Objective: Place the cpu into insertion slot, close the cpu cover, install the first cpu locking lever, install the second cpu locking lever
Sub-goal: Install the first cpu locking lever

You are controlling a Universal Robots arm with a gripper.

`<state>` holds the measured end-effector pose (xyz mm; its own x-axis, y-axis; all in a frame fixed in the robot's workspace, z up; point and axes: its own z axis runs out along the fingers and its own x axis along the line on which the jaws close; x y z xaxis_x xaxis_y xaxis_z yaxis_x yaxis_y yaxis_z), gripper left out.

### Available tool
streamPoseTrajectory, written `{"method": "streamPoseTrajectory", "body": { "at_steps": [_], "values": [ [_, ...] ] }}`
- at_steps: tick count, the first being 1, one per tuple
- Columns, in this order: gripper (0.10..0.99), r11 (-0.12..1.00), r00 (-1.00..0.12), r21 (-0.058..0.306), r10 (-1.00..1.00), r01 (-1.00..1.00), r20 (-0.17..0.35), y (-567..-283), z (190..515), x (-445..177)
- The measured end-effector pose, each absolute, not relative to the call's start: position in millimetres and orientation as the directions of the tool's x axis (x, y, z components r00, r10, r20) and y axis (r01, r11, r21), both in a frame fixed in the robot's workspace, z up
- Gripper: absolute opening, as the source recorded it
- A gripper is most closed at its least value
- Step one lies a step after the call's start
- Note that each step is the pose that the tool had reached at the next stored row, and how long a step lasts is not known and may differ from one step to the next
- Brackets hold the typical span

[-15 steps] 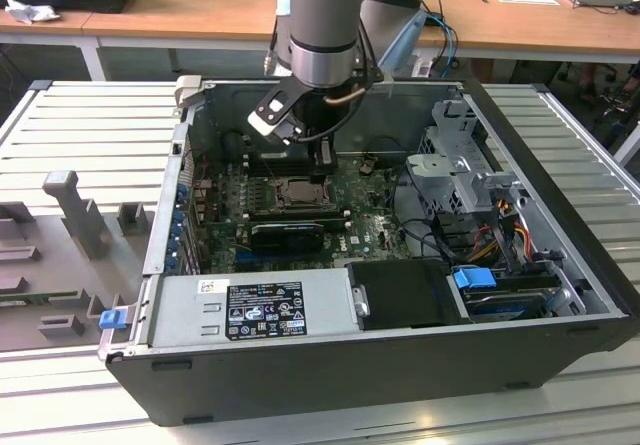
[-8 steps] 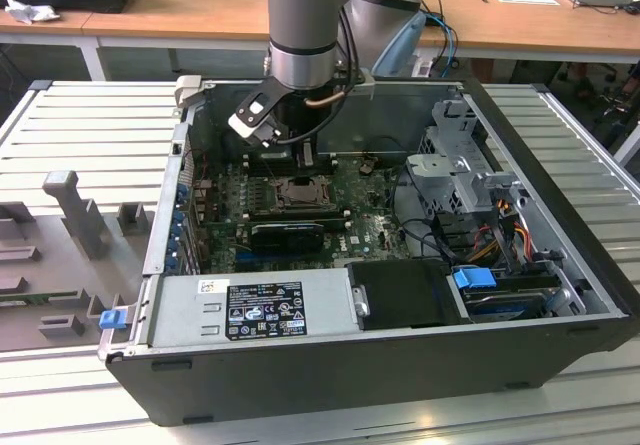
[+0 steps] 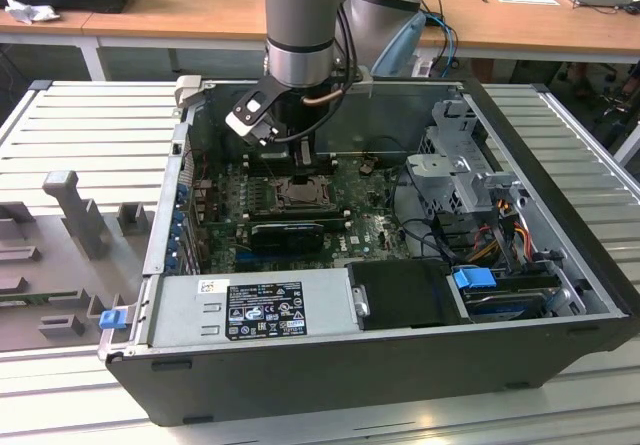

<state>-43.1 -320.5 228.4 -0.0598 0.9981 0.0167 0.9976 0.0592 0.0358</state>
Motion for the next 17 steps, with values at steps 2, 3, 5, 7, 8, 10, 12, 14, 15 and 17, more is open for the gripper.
{"method": "streamPoseTrajectory", "body": {
  "at_steps": [2,3,5,7,8,10,12,14,15,17],
  "values": [
    [0.106,0.059,-0.060,0.036,0.998,0.998,0.017,-320,231,-43],
    [0.106,0.059,-0.060,0.036,0.998,0.998,0.017,-320,231,-43],
    [0.106,0.059,-0.060,0.036,0.998,0.998,0.017,-320,233,-43],
    [0.106,0.059,-0.060,0.036,0.998,0.998,0.017,-321,235,-43],
    [0.106,0.059,-0.060,0.036,0.998,0.998,0.017,-320,236,-43],
    [0.106,0.059,-0.060,0.036,0.998,0.998,0.017,-320,238,-43],
    [0.106,0.059,-0.060,0.036,0.998,0.998,0.017,-320,240,-43],
    [0.106,0.059,-0.060,0.036,0.998,0.998,0.017,-320,241,-43],
    [0.106,0.059,-0.060,0.036,0.998,0.998,0.017,-320,242,-43],
    [0.106,0.059,-0.060,0.036,0.998,0.998,0.017,-320,245,-43]
  ]
}}
